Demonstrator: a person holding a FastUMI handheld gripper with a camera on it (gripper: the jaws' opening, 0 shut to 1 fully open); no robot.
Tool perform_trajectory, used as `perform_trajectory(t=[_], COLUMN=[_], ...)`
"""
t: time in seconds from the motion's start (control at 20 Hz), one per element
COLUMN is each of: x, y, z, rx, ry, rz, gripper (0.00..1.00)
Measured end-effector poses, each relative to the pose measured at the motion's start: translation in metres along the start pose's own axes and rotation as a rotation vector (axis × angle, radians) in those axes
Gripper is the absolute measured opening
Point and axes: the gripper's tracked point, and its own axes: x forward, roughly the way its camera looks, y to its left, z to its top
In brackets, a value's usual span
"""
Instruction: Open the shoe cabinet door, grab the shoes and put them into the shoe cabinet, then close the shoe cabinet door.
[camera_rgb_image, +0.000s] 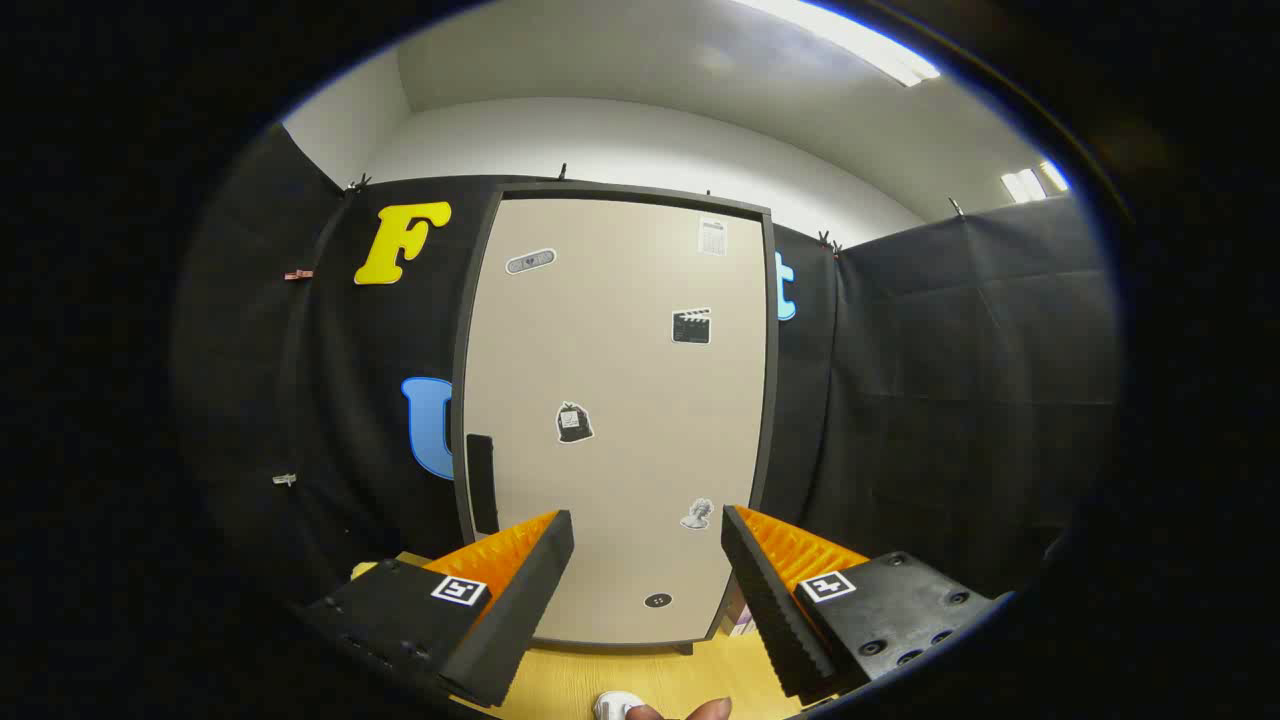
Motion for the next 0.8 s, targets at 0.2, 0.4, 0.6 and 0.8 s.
perform_trajectory(t=[0.2, 0.4, 0.6, 0.8], x=[-0.002, -0.002, -0.004, -0.005], y=[0.007, 0.012, 0.013, 0.015], z=[-0.001, -0.003, -0.004, -0.007], rx=[-0.004, 0.004, 0.01, 0.02], ry=[0.002, 0.005, 0.008, 0.021], rz=[0.008, 0.012, 0.009, 0.01], gripper=[0.97, 0.97, 0.97, 0.97])
